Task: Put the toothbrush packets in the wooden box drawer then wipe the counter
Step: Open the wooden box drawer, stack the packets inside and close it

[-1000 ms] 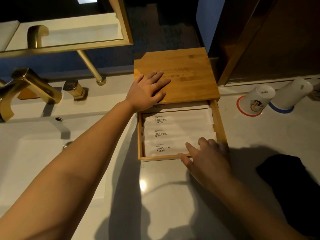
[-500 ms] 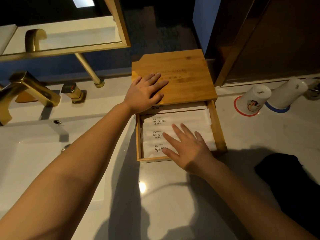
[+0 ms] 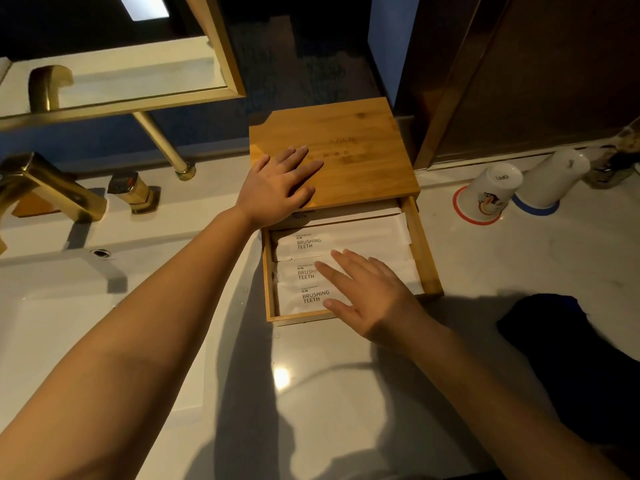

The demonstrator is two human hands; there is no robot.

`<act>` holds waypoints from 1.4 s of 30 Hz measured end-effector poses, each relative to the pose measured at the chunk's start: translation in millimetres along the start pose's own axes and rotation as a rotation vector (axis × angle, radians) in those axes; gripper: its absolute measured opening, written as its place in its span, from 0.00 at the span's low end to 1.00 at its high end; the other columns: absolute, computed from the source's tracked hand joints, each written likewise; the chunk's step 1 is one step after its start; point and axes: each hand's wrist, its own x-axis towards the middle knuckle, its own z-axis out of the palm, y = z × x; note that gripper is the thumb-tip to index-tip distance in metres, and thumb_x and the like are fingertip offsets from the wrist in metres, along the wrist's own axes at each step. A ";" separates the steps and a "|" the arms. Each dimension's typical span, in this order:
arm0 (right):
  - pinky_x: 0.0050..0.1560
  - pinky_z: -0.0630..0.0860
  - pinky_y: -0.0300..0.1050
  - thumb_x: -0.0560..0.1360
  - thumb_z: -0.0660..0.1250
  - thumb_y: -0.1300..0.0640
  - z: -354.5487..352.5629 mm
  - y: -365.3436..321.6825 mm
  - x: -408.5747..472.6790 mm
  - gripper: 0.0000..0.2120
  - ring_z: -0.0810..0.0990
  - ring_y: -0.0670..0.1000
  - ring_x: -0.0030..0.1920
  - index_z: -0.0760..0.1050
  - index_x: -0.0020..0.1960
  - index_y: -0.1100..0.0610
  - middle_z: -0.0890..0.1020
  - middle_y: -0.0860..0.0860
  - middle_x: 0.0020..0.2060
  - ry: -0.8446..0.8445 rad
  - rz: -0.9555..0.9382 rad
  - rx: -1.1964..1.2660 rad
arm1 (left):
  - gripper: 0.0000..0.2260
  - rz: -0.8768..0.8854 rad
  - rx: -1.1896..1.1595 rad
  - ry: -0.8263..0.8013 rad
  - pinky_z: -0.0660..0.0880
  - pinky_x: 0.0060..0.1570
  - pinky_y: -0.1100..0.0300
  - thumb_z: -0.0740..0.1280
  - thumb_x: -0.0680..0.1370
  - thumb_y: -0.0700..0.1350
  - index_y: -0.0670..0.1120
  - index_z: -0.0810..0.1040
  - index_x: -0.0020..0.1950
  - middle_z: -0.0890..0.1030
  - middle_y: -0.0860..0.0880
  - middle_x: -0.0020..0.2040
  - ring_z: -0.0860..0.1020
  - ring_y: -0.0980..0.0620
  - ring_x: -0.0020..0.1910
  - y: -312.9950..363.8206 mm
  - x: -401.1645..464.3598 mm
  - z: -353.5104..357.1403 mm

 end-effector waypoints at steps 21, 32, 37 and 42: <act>0.22 0.64 0.31 0.80 0.56 0.58 26.4 -10.0 -29.7 0.15 0.70 0.46 0.27 0.72 0.37 0.57 0.76 0.51 0.31 -0.036 0.765 1.333 | 0.24 0.018 0.032 -0.038 0.50 0.71 0.45 0.48 0.78 0.59 0.59 0.56 0.74 0.56 0.49 0.77 0.53 0.49 0.76 2.2 -0.7 -3.4; 0.29 0.67 0.37 0.77 0.60 0.58 54.9 -16.7 -27.1 0.13 0.71 0.46 0.28 0.76 0.35 0.57 0.74 0.50 0.27 0.274 0.759 1.293 | 0.22 0.027 0.030 -0.041 0.49 0.72 0.46 0.48 0.79 0.58 0.59 0.55 0.74 0.55 0.50 0.78 0.52 0.49 0.77 1.0 -0.5 -3.1; 0.27 0.68 0.35 0.78 0.60 0.59 53.3 -12.5 -11.3 0.12 0.71 0.46 0.29 0.76 0.39 0.59 0.74 0.51 0.28 0.330 0.720 1.315 | 0.22 0.033 0.026 -0.073 0.48 0.72 0.46 0.48 0.80 0.58 0.60 0.54 0.74 0.53 0.50 0.78 0.51 0.49 0.77 1.0 -0.9 -3.0; 0.30 0.70 0.38 0.78 0.61 0.56 53.4 -4.2 8.0 0.12 0.72 0.47 0.31 0.76 0.39 0.57 0.75 0.51 0.29 0.346 0.728 1.289 | 0.23 0.045 0.032 -0.065 0.48 0.72 0.46 0.46 0.78 0.59 0.60 0.53 0.74 0.54 0.50 0.78 0.51 0.49 0.77 -1.6 0.5 -2.4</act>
